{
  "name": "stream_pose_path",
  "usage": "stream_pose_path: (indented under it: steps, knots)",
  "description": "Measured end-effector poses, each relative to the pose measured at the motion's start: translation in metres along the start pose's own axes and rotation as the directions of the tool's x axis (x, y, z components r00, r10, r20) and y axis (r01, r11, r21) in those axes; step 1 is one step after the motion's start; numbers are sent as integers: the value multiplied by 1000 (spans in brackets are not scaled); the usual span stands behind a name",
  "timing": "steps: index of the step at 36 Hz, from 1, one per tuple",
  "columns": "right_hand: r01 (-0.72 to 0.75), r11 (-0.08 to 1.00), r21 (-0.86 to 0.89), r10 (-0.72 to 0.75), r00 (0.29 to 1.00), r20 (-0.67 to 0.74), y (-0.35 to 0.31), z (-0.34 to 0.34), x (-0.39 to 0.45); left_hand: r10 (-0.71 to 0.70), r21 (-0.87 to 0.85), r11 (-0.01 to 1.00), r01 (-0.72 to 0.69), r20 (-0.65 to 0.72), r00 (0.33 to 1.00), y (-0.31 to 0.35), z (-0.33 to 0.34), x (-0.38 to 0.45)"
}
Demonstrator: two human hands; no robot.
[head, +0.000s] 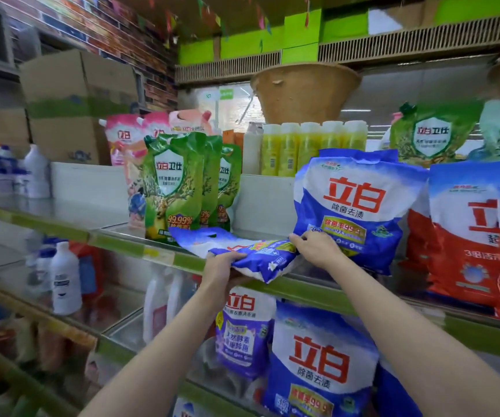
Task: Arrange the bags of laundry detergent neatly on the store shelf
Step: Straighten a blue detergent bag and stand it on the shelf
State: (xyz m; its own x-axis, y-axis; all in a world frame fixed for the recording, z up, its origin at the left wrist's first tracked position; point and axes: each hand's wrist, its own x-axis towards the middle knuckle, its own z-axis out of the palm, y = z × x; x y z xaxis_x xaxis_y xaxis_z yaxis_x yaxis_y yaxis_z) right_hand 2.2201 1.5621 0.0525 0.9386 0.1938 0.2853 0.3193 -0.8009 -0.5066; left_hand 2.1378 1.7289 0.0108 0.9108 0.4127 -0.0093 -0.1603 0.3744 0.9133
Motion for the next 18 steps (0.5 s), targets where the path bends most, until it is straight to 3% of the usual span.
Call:
stream_pose_path:
  steps: [6, 11, 13, 18]
  knots:
    - [-95, 995, -3, 95, 992, 83, -6, 9, 13, 32, -116, 993, -32, 5, 999, -6, 5, 1]
    - [-254, 912, 323, 137, 929, 343, -13, 9, 24, 217, -119, 971, -209, 56, 975, 17, 16, -11]
    - [-280, 875, 395, 117, 914, 388, -12, 8, 22, 267, -89, 962, -259, 96, 959, 31, 20, -17]
    - [-274, 740, 614, 82, 943, 322, -12, 3, 7, 276, -148, 955, -255, 144, 950, 56, 42, -31]
